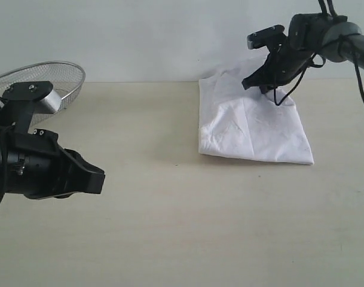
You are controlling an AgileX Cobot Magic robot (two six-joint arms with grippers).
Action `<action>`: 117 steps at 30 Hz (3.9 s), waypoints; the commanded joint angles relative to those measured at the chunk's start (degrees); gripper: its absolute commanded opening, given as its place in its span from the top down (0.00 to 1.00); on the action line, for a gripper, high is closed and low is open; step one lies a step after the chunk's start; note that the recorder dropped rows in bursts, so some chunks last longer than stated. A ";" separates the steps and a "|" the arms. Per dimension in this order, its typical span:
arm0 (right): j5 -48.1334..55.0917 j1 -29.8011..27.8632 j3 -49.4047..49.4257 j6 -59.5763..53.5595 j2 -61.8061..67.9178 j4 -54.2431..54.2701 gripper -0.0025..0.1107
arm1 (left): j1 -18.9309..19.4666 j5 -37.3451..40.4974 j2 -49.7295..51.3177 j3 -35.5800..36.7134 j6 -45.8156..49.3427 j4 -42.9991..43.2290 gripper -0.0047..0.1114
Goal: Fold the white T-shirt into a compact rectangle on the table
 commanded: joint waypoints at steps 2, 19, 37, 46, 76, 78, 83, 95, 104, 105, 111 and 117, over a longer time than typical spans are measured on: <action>2.21 -0.35 -1.86 -0.59 0.37 0.02 0.82 | 0.12 -1.77 -0.43 -0.14 -0.49 1.67 0.92; 19.86 0.20 -15.94 12.36 0.36 -6.62 0.77 | 0.12 -4.93 -0.43 -0.14 -0.49 1.67 0.92; 20.10 -0.02 -16.12 21.07 3.41 -19.22 0.98 | 0.12 -5.17 -0.43 -0.19 0.03 1.92 0.92; 25.35 2.49 -1.36 13.33 -25.17 -4.09 0.98 | 0.12 -14.63 -9.15 3.71 5.39 2.18 0.92; -35.20 27.56 108.46 15.02 -100.44 0.65 0.98 | 0.12 -31.70 -43.09 27.14 1.11 -5.66 0.92; -35.32 27.56 108.46 15.02 -100.56 0.65 0.98 | 0.12 -31.70 -43.09 27.14 1.11 -5.66 0.92; -35.32 27.56 108.46 15.02 -100.56 0.65 0.98 | 0.12 -31.81 -43.09 27.14 1.11 -5.66 0.92; -34.85 20.07 108.75 14.74 -111.88 0.65 0.98 | 0.12 -31.63 -43.09 27.14 1.11 -5.66 0.92; -35.37 1.19 116.81 16.48 -132.87 0.65 0.98 | 0.12 -31.70 -43.09 27.14 1.11 -5.66 0.92; -35.37 0.00 118.35 17.12 -134.49 0.65 0.98 | 0.12 -31.70 -43.09 27.14 1.11 -5.66 0.92; -35.37 -1.74 127.39 17.24 -141.11 0.65 0.98 | 0.12 -31.84 -43.09 27.14 1.11 -5.66 0.92; -35.58 -1.74 132.04 17.24 -141.61 0.65 0.98 | 0.12 -31.84 -43.09 27.14 1.11 -5.66 0.92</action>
